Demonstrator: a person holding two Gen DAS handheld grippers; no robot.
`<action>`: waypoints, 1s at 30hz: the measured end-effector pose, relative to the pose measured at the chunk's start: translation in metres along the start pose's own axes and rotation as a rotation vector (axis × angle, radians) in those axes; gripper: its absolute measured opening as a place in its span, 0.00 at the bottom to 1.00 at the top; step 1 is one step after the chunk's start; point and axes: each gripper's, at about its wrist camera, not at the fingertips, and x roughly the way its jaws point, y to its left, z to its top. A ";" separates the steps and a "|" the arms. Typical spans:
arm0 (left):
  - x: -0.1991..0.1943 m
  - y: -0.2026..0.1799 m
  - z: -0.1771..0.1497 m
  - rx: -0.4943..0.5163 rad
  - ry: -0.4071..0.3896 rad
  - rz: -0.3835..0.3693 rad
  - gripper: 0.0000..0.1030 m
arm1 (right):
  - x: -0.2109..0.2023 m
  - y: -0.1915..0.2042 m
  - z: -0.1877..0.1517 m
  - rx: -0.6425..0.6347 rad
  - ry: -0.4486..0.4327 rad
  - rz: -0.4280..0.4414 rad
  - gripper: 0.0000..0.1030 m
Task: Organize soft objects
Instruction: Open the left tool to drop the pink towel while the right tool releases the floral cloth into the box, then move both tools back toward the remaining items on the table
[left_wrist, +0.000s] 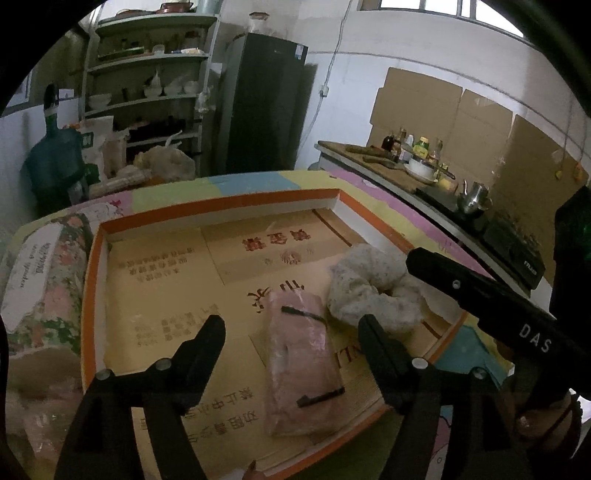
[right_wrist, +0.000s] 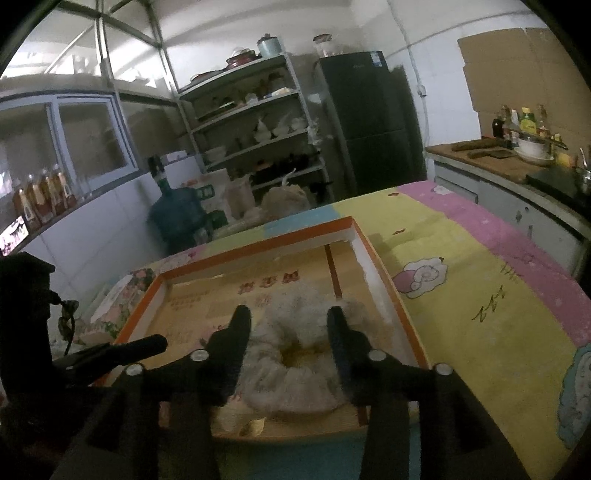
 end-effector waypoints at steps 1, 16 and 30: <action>-0.002 0.000 0.001 0.002 -0.007 0.004 0.73 | -0.001 0.000 0.000 0.001 -0.004 -0.005 0.48; -0.053 -0.003 0.001 0.093 -0.140 0.167 0.90 | -0.033 0.022 0.003 -0.008 -0.061 -0.016 0.56; -0.122 0.048 -0.016 -0.045 -0.257 0.360 0.90 | -0.044 0.091 -0.006 -0.095 -0.043 0.085 0.57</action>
